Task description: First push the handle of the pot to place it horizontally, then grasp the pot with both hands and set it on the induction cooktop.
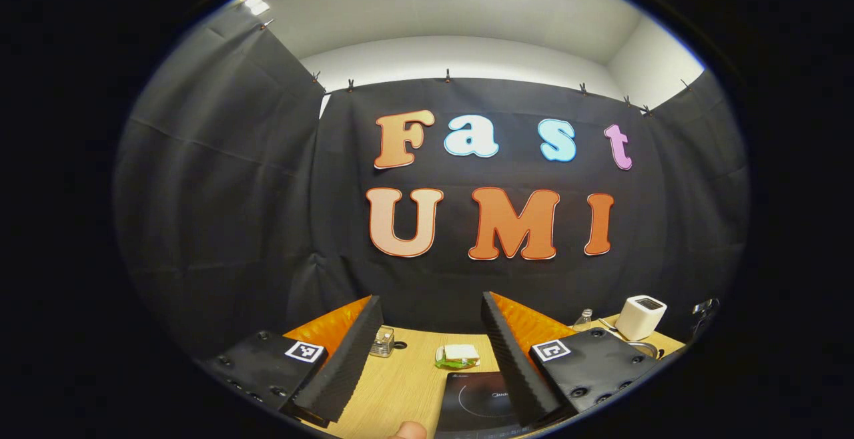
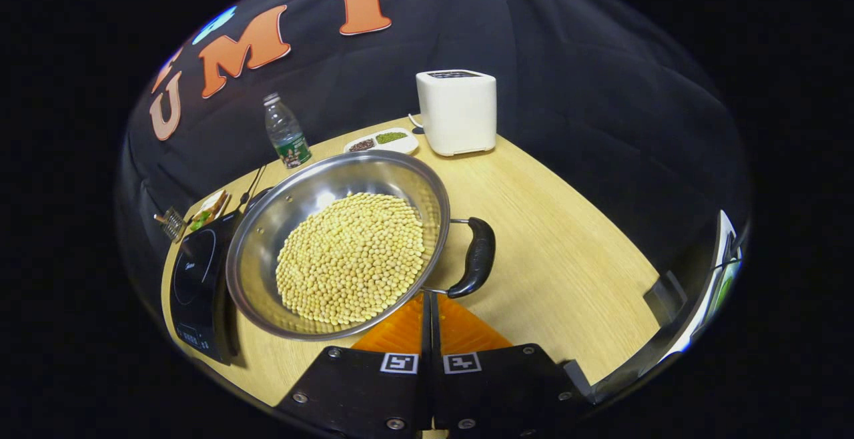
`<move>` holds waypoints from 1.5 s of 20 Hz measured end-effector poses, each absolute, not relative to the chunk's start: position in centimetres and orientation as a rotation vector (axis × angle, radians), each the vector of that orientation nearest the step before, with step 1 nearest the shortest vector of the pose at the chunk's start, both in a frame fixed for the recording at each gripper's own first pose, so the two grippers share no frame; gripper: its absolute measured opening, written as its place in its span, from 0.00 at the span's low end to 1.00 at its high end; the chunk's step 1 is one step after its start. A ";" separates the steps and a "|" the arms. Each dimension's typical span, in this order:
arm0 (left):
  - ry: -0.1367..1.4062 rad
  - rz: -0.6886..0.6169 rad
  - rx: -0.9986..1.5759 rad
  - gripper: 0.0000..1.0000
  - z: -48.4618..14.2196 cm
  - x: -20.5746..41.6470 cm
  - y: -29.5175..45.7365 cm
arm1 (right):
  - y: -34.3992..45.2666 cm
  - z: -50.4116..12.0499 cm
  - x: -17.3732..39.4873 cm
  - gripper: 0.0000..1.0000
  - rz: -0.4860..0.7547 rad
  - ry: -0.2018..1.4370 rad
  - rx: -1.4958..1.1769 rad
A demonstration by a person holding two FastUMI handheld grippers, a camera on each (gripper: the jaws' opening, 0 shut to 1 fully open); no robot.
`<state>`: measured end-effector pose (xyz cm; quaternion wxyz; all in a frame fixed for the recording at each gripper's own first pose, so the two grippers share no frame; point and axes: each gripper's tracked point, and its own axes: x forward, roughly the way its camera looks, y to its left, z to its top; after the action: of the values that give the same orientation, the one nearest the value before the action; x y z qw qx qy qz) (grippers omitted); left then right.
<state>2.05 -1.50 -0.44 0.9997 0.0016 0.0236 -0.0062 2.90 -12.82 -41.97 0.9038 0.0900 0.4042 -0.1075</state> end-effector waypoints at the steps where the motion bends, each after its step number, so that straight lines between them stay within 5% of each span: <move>1: 0.048 -0.012 0.004 0.98 -0.5 2.1 -1.7 | -13.5 -42.3 3.5 0.00 -0.236 0.840 0.180; 20: 0.060 -0.069 0.017 0.97 -2.6 4.3 -8.9 | -18.5 -43.4 12.5 0.00 -0.219 0.843 0.190; 30: 0.116 -0.199 -0.044 0.98 -9.9 7.2 -20.9 | -19.2 -41.8 12.5 0.00 -0.196 0.840 0.183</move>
<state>7.20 -20.92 -9.91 0.9931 -0.0217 0.0579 -0.0992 12.51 -19.23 -41.80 0.9044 0.0888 0.4064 -0.0950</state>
